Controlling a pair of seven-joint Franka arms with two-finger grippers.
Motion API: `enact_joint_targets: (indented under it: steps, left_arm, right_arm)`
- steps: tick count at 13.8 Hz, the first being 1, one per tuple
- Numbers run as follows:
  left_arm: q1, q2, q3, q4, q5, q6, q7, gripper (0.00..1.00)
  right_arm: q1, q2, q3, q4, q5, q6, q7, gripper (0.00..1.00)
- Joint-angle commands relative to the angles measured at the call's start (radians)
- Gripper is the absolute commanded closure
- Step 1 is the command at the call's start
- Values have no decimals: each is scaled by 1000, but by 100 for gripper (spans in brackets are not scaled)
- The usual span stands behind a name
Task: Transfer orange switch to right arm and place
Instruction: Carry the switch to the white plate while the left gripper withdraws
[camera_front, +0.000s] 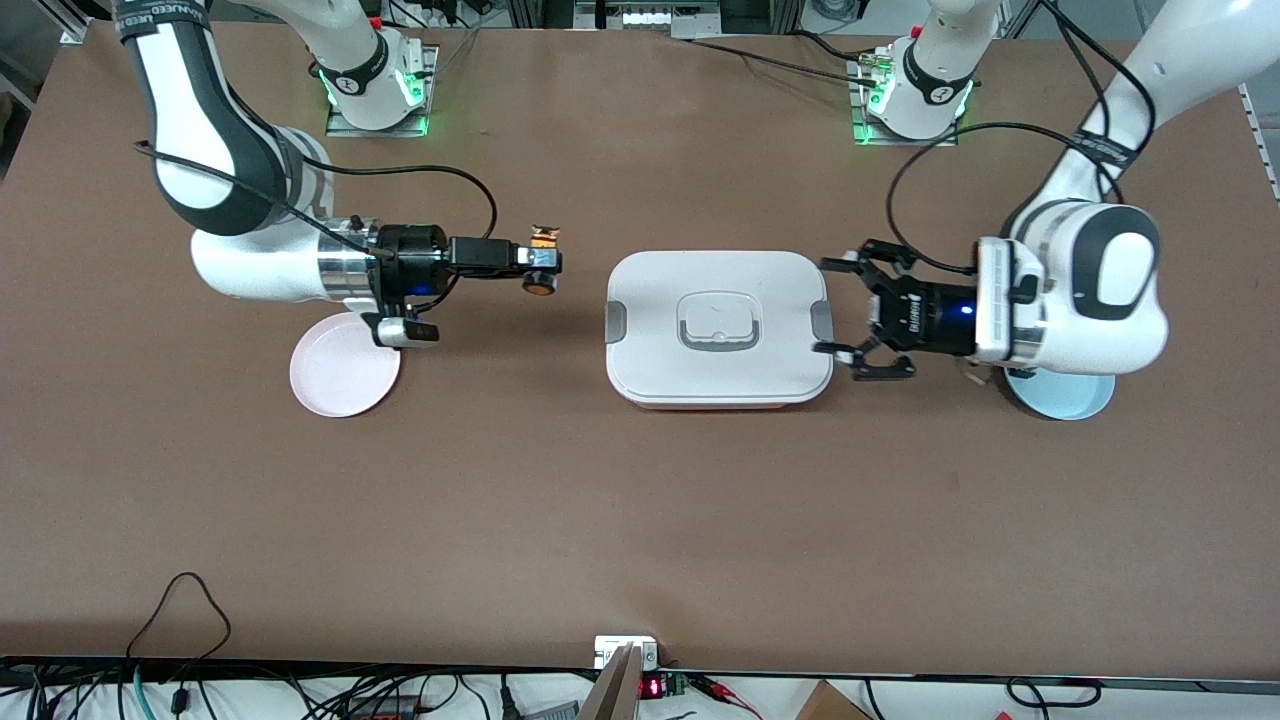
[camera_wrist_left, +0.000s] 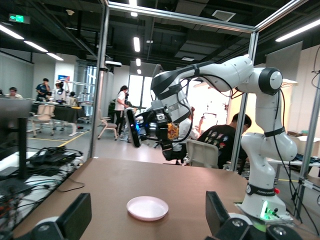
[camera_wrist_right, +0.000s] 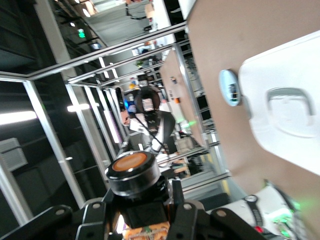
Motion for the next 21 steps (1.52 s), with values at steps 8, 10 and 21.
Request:
enact_joint_targets:
  steps: [8, 10, 21]
  left_arm:
    - [119, -36, 74, 257, 487, -212, -158, 0]
    - [48, -87, 192, 261, 493, -223, -156, 0]
    - [-394, -441, 792, 195, 518, -77, -355, 0]
  right_arm:
    - [-200, -76, 3, -4, -700, -127, -58, 100]
    - [-209, -79, 3, -4, -836, -128, -120, 100]
    - [-192, -68, 3, -7, -1420, 18, -479, 100]
